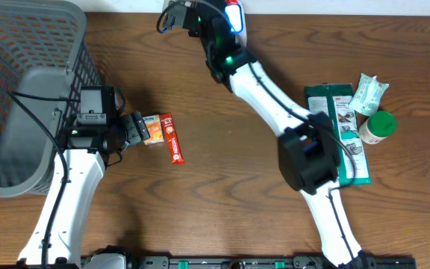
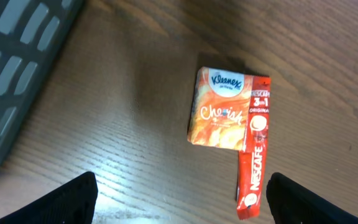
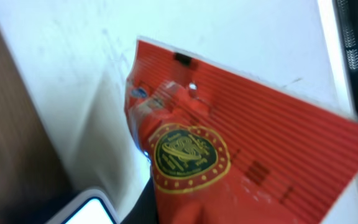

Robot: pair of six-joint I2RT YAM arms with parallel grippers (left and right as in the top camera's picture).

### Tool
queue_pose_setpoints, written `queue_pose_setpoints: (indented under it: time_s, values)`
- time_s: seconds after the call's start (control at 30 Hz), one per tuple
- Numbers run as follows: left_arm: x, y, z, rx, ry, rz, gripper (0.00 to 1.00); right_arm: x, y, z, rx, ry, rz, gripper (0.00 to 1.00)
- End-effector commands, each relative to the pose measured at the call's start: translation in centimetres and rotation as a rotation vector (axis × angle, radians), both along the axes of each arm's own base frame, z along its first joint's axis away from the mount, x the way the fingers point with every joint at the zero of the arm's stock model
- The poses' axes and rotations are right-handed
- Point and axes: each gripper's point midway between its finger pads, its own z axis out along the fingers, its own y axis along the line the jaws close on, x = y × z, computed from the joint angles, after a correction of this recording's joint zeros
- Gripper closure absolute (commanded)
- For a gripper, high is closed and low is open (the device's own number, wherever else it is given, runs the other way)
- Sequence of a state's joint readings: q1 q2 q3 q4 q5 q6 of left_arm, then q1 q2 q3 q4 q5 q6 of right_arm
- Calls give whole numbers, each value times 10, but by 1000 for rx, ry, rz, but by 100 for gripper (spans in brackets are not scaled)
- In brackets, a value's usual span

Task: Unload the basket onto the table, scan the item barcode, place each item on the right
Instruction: 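Hold the Hacks packet under the white scanner with the right gripper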

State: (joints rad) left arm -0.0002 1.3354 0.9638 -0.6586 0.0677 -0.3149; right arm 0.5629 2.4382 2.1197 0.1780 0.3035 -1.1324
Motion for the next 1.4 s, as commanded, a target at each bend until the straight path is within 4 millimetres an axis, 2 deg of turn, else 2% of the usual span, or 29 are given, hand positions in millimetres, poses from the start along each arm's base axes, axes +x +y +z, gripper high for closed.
queue_pose_setpoints:
  time_s: [0.0, 0.17, 0.3, 0.5, 0.7, 0.87, 1.2, 1.3, 1.37]
  values:
    - [3, 4, 2, 12, -3, 7, 13, 23, -24, -12, -22, -78, -85, 99]
    - [3, 4, 2, 12, -3, 7, 13, 38, -36, -50, -18, -53, -84, 99]
    - [3, 4, 2, 12, -3, 7, 13, 40, -33, -66, 61, -9, -56, 99]
    - [3, 4, 2, 12, -3, 7, 13, 38, -24, -64, 228, 27, -21, 99]
    - [3, 4, 2, 12, -3, 7, 13, 40, -30, -62, 431, 66, -78, 99]
    - [3, 4, 2, 12, -3, 7, 13, 39, -31, -69, 543, 122, -104, 99]
    - [3, 4, 2, 12, -3, 7, 12, 38, -29, -74, 583, 156, -107, 99]
    - [3, 4, 2, 12, -3, 7, 12, 38, -30, -69, 587, 148, -108, 99]
    - [3, 4, 2, 13, -3, 7, 12, 39, -32, -57, 601, 129, -103, 99]
